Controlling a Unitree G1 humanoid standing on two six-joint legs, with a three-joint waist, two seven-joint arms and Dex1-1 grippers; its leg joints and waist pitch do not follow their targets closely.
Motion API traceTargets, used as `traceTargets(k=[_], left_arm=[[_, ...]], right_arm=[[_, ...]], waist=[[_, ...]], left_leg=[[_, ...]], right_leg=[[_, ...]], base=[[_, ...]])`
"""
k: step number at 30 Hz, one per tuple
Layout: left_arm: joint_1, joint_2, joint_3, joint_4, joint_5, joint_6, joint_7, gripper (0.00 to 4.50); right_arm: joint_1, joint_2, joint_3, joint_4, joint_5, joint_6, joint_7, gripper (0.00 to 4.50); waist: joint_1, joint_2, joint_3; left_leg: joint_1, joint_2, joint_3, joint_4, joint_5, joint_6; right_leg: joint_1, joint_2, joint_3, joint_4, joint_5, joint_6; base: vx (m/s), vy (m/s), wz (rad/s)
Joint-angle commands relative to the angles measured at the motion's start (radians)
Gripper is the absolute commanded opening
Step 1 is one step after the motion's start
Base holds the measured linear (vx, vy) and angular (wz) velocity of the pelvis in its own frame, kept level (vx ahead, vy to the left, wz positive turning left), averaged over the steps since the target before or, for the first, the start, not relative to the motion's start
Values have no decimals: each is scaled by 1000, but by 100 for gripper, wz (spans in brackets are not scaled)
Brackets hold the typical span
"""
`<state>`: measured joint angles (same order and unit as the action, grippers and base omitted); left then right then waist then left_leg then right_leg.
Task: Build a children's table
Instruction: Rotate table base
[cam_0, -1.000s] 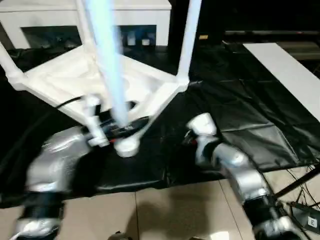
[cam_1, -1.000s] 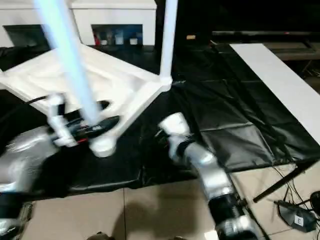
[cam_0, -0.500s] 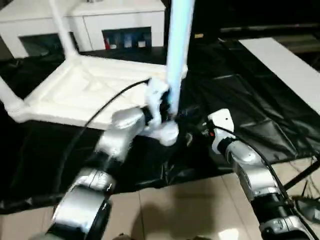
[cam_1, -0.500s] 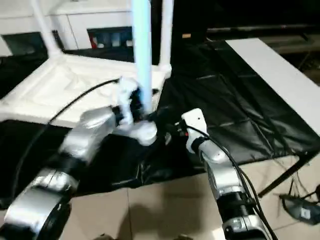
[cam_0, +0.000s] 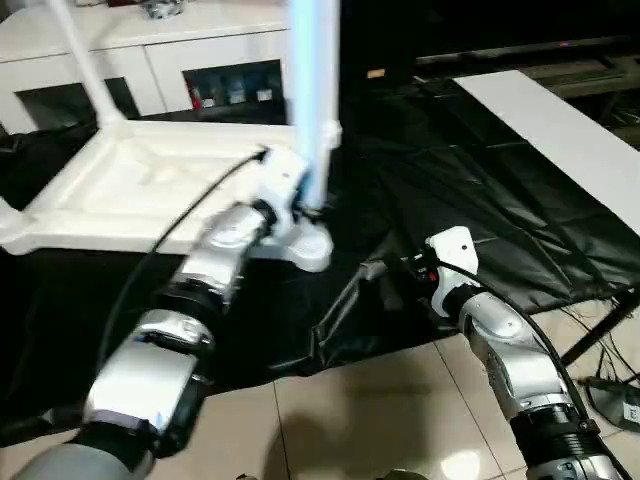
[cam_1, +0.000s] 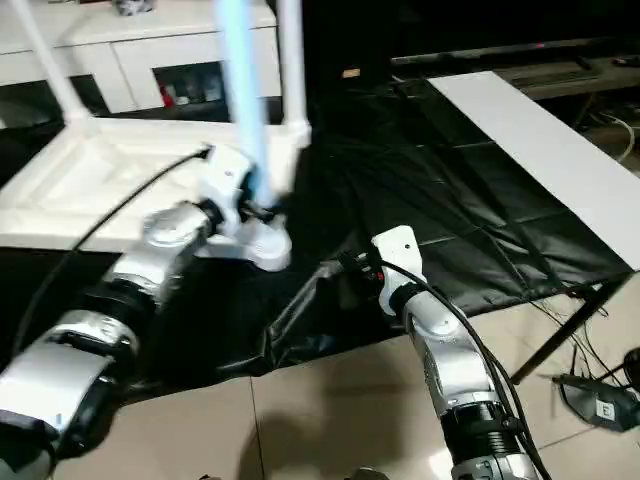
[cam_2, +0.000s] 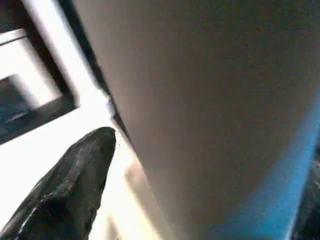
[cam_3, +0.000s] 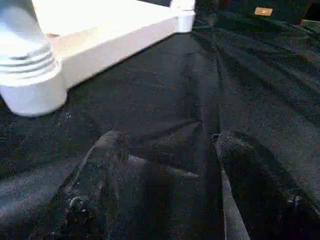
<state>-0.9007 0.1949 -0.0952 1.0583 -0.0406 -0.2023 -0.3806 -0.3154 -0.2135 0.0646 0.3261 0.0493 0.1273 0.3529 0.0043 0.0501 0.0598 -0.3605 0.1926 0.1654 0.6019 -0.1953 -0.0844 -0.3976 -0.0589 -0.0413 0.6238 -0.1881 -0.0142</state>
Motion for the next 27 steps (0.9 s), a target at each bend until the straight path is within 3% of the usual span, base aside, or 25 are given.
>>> traceTargets(k=[1,2,3,6,7,8,9,11,12,14,16,17,19,20,21,23,24,25,27], left_arm=[[-9,8,34,29,-1,13,54,443],[-10,6,38,29,-4,10,54,443],[-23,-40,96,20,-82,5,11,443],[-23,-75,132,-2,-143,-13,-56,443],[-15,-90,145,-22,-174,-6,-96,443],[-7,-101,153,-39,-198,3,-127,443],[18,-110,148,-76,-216,18,-175,443],[60,-113,131,-120,-215,25,-201,443],[97,-114,122,-155,-209,22,-205,443],[139,-114,123,-199,-206,31,-172,443],[202,-105,134,-260,-197,52,-110,443],[244,-91,141,-291,-182,51,-76,443],[310,-70,162,-342,-168,51,-39,443],[352,-59,189,-371,-152,29,10,443],[356,-59,191,-374,-151,27,15,443],[429,-42,238,-432,-122,2,107,443],[455,-40,251,-462,-111,-6,132,443],[482,-39,263,-496,-102,-20,151,443],[538,-39,276,-586,-94,-8,173,443]], right_arm=[[-4,8,-5,-24,12,10,4,311],[-4,8,-5,-24,13,9,5,311],[-7,9,0,-28,17,3,20,311],[-3,8,2,-42,20,4,27,311],[0,9,-1,-51,28,7,31,311],[4,10,-3,-58,33,9,35,311],[11,9,-1,-70,36,12,41,311],[21,15,-7,-95,54,33,46,311],[29,24,-18,-117,76,60,47,311],[39,22,-13,-137,74,78,48,311],[60,19,-1,-167,69,99,55,311],[76,18,6,-189,68,109,58,311],[101,15,16,-222,64,119,54,311],[114,17,13,-234,57,120,36,311],[116,18,13,-236,56,120,34,311],[137,30,-1,-255,58,121,4,311],[143,35,-7,-263,62,116,-1,311],[148,41,-14,-271,67,115,-10,311],[157,50,-22,-289,69,118,-24,311]], waist=[[8,-6,-69],[8,-14,-70],[12,-7,-73],[21,-7,-79],[24,-2,-80],[32,-3,-82],[35,3,-82],[35,16,-84],[32,9,-82],[30,15,-85],[27,17,-84],[24,9,-81],[22,15,-77],[18,3,-76],[16,10,-71],[8,2,-67],[3,-8,-65],[2,-2,-65],[-2,-1,-62]], left_leg=[[-3,8,-4,-58,-194,53],[-3,8,-3,-58,-194,55],[-1,10,-2,-56,-175,61],[2,18,-1,-56,-148,80],[-5,18,-3,-57,-128,89],[-4,21,-3,-57,-114,96],[-3,24,-4,-58,-113,103],[-3,23,-5,-56,-111,109],[-6,26,-5,-58,-106,123],[-6,22,-4,-56,-111,129],[-6,22,-3,-57,-129,125],[-7,22,-3,-59,-145,118],[-6,25,-4,-64,-175,103],[-6,25,-4,-66,-192,92],[-4,27,-3,-70,-212,79],[-5,27,-4,-73,-249,59],[-5,24,-4,-74,-272,52],[-4,24,-6,-75,-278,48],[-5,28,-9,-79,-288,41]], right_leg=[[62,-55,31,-98,-262,-191],[61,-55,31,-101,-268,-190],[57,-59,33,-99,-244,-208],[53,-58,35,-90,-130,-252],[59,-60,33,-83,-83,-262],[60,-64,33,-80,-47,-272],[58,-64,33,-77,-13,-282],[60,-63,32,-70,29,-289],[65,-65,32,-71,62,-293],[66,-65,32,-69,68,-290],[65,-64,31,-75,32,-280],[65,-63,30,-80,1,-272],[62,-63,30,-85,-65,-250],[62,-63,30,-90,-119,-231],[55,-63,32,-96,-181,-215],[52,-62,32,-102,-258,-190],[49,-60,30,-107,-316,-164],[46,-61,31,-107,-339,-153],[41,-63,32,-110,-377,-136]], base=[[0,0,0],[0,0,0],[0,0,0],[0,0,0],[0,0,0],[0,0,0],[0,0,0],[0,0,0],[0,0,0],[0,0,0],[0,0,0],[0,0,0],[0,0,0],[0,0,0],[0,0,0],[0,0,0],[0,0,0],[0,0,0],[0,0,0]])
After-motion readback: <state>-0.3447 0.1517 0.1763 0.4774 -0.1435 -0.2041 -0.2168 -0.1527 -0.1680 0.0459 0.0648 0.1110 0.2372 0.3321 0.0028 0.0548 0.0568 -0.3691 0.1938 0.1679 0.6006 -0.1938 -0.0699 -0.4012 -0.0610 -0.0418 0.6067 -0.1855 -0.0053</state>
